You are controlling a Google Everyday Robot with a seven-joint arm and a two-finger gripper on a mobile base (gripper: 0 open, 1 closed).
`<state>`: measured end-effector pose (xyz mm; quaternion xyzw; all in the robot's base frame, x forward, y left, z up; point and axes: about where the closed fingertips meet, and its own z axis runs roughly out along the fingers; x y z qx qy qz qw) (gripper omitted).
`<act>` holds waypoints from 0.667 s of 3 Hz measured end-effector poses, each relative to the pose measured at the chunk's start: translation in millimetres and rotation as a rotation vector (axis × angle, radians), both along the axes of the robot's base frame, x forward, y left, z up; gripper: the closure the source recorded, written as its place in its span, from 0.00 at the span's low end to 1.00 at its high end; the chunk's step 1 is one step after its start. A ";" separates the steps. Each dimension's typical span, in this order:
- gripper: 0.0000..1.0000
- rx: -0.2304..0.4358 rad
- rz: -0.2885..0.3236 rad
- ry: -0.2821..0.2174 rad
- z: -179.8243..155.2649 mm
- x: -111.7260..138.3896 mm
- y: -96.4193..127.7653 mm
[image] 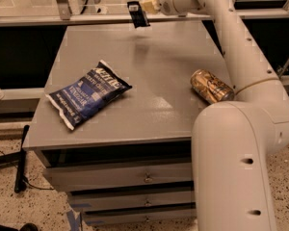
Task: Pick rxbar blueberry
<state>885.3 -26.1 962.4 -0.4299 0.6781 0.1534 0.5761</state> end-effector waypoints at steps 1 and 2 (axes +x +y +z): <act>1.00 0.012 0.034 -0.085 39.2 -9.8 -17.8; 1.00 0.016 0.036 -0.100 46.6 -9.8 -18.1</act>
Offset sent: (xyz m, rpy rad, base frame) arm -0.0082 -0.0150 0.0339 0.0101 -0.0738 0.0300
